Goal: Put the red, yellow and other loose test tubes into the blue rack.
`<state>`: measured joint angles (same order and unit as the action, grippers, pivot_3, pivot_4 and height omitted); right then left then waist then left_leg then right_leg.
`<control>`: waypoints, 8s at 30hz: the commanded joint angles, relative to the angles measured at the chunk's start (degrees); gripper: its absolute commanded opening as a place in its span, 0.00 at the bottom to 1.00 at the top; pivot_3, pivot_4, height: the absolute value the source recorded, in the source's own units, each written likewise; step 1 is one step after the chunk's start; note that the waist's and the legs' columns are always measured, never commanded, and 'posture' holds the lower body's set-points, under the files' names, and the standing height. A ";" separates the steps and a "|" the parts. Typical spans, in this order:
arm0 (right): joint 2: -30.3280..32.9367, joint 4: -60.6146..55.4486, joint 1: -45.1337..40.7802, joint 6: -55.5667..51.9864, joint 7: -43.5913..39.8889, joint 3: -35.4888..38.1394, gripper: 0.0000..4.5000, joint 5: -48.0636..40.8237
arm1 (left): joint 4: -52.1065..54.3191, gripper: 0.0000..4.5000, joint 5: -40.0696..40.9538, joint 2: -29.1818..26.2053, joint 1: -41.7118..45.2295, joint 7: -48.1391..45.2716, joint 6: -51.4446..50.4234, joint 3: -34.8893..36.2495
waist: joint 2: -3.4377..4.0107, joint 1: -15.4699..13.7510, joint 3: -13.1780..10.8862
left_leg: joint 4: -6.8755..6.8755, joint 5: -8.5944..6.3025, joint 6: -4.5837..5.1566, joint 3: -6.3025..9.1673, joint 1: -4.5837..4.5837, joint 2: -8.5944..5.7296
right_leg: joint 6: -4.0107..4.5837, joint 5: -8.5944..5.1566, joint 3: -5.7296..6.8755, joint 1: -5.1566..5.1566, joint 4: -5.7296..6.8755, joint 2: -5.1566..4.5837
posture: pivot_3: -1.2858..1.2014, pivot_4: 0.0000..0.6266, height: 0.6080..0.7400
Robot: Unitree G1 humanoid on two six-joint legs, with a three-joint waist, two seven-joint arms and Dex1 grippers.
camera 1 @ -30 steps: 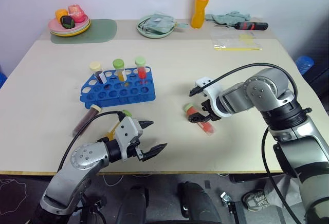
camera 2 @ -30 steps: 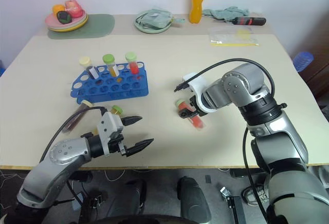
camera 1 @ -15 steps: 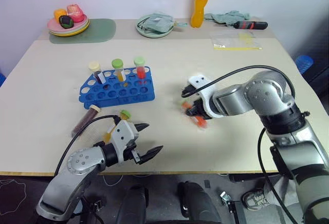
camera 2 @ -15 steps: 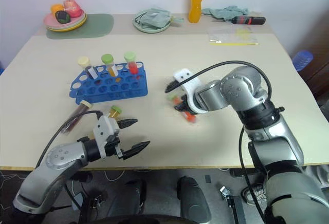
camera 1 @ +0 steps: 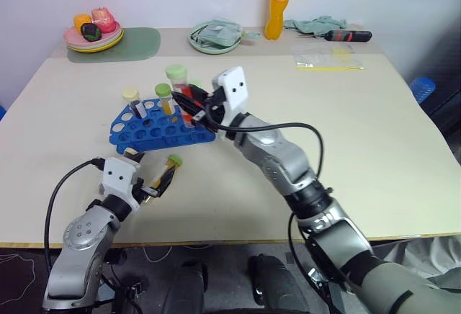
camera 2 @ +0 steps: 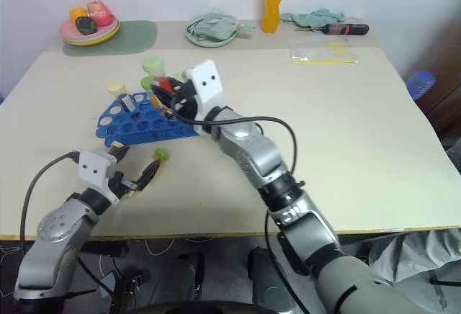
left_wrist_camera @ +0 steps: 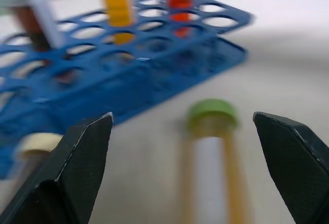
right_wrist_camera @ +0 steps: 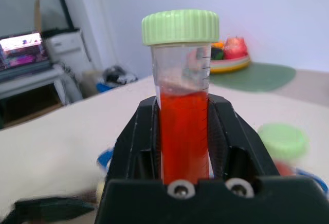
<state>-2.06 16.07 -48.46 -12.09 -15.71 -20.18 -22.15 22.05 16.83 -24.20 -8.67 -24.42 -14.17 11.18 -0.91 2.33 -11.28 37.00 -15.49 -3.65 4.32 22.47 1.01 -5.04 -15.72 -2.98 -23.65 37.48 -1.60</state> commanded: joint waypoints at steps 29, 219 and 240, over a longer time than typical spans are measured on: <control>-8.90 25.89 -2.51 21.29 -1.18 10.14 0.17 14.46 | 4.22 1.00 1.14 0.20 0.50 -0.97 -0.85 -0.06 | 0.01 0.20 0.00 | 0.01 0.01 -0.01 0.02 -0.02 -0.03 | 0.01 0.00 -0.01 -0.03 0.12 -0.02 | 0.52 0.24 1.00; 24.48 -35.69 22.86 -17.31 -33.44 4.58 1.00 -0.01 | -4.23 0.28 -8.56 5.48 40.83 11.64 -33.19 -8.44 | -0.11 -1.33 0.02 | 0.12 0.24 -0.41 0.25 -0.07 -0.15 | -0.19 0.03 0.08 0.22 0.06 -0.03 | 0.52 0.24 1.00; 24.32 -35.28 22.65 -16.84 -33.92 4.32 1.00 0.05 | -9.24 0.28 -9.64 10.04 28.39 12.16 -6.99 -7.00 | -0.11 -1.53 0.02 | 0.11 0.24 -0.41 0.23 -0.06 -0.15 | -0.18 0.03 0.07 0.21 0.06 -0.06 | 0.52 0.24 1.00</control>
<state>22.68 -17.48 -24.90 -29.63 -49.46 -16.20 -21.51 12.79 7.95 -14.28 19.98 -12.40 -23.88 3.72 -1.02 0.80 -11.27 37.12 -15.26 -4.07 4.55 22.41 0.86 -5.23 -15.69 -2.91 -23.44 37.53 -1.66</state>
